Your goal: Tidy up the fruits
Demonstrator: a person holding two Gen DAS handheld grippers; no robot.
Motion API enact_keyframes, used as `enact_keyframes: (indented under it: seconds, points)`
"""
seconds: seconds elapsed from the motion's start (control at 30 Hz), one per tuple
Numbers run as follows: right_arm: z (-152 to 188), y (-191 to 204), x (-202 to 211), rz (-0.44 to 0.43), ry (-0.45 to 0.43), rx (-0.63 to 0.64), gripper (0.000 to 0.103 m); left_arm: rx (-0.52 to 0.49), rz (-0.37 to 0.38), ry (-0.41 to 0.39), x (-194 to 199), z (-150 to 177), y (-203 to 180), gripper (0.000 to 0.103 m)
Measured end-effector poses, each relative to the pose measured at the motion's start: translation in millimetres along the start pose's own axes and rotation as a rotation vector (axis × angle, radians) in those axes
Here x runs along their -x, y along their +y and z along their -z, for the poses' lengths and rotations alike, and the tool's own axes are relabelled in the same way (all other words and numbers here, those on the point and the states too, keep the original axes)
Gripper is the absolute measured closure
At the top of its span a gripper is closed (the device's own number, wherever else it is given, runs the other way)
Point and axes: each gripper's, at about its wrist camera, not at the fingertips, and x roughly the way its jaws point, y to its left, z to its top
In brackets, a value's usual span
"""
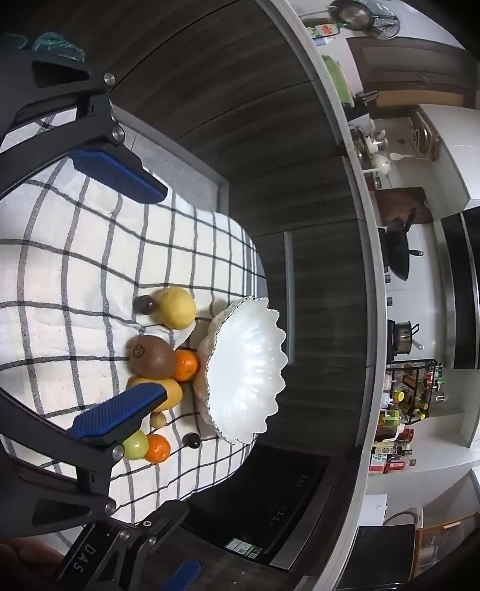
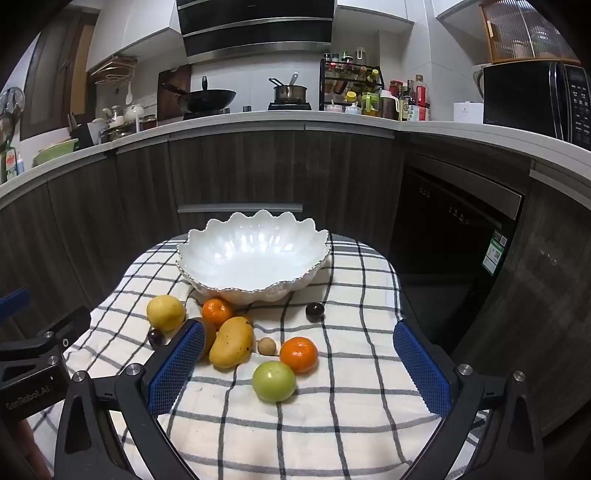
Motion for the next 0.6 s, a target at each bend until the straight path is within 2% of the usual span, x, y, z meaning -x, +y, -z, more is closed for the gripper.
enact_keyframes:
  seconds: [0.2,0.27,0.6]
  points:
    - [-0.2,1.1,1.2,-0.003,-0.002,0.003,0.0,-0.001,-0.005,0.017,-0.3,-2.5,2.1,0.005]
    - [-0.4,-0.2,0.1,-0.003,0.002,-0.006,0.0,-0.001,-0.015,-0.002,7.2,-0.3,1.0,0.005]
    - [0.1,0.4,-0.2,0.0,0.002,-0.003,0.0,-0.004,-0.01,0.016,-2.7,-0.2,-1.5,0.005]
